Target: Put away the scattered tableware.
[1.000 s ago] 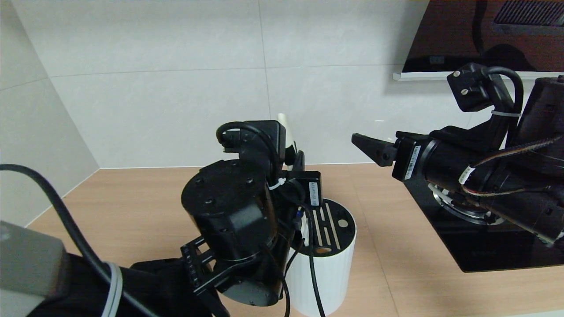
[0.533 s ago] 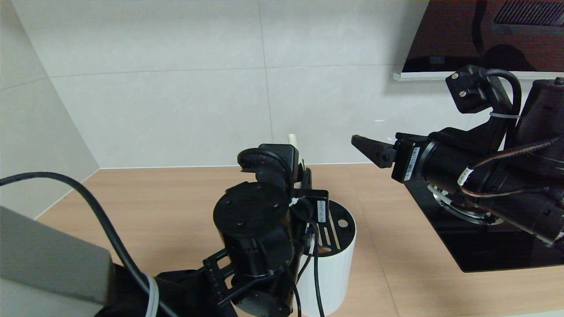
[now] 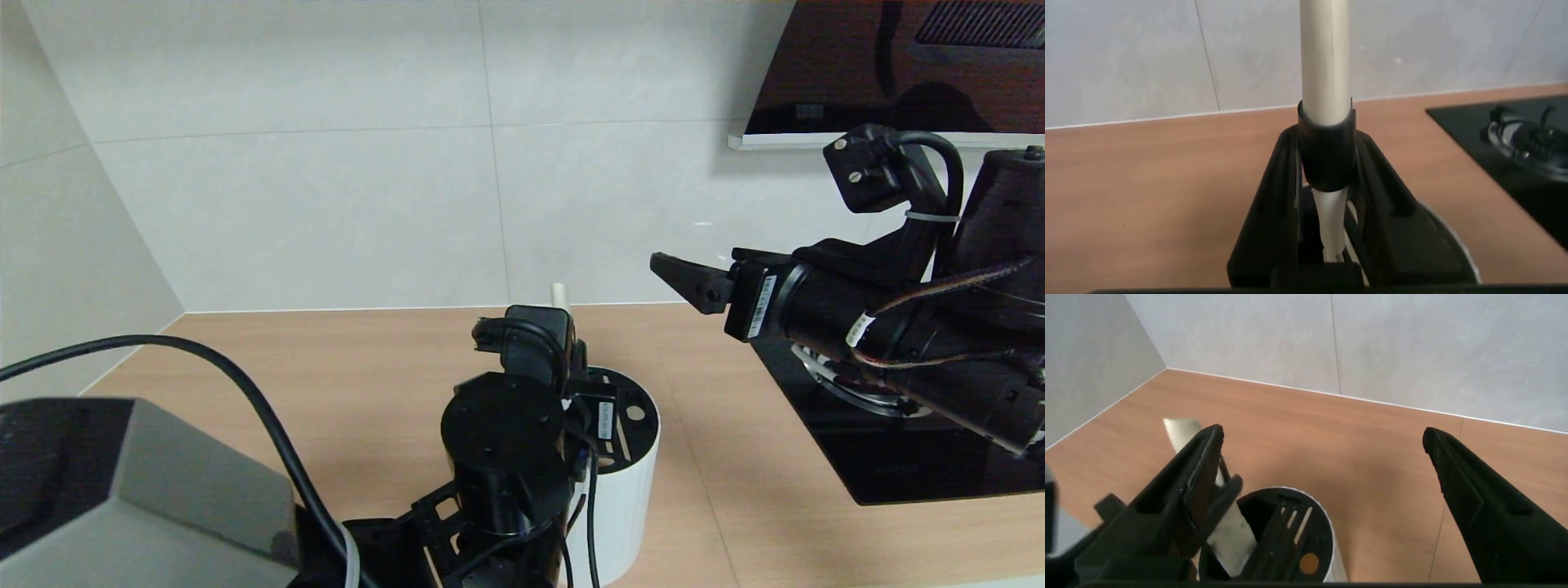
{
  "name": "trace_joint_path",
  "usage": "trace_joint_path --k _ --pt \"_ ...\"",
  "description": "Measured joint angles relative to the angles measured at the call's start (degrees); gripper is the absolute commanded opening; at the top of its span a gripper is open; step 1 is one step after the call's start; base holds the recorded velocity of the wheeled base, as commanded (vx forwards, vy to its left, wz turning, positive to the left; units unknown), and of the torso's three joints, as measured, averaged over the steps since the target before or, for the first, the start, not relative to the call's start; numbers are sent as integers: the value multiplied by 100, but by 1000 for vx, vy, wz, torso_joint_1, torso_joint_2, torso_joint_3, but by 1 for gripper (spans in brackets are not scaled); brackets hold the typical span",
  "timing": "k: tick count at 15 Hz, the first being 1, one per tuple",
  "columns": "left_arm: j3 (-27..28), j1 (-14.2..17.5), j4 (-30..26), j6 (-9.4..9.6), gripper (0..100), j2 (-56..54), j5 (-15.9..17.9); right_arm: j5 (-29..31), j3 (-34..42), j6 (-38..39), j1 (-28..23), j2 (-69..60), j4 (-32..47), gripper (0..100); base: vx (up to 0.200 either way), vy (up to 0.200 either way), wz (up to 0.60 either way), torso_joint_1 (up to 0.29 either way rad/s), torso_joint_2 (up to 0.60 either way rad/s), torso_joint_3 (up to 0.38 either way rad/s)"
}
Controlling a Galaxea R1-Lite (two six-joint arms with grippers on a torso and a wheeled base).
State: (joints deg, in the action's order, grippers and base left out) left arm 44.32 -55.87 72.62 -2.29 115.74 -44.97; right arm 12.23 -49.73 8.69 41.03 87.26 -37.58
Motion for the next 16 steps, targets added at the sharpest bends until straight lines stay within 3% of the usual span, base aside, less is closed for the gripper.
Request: trace_joint_path --k 15,16 --pt "-179 -2 5 0 0 210 0 0 6 0 0 9 0 100 0 0 0 0 0 0" --pt "-183 -2 2 -2 100 218 0 -2 6 0 0 9 0 100 0 0 0 0 0 0"
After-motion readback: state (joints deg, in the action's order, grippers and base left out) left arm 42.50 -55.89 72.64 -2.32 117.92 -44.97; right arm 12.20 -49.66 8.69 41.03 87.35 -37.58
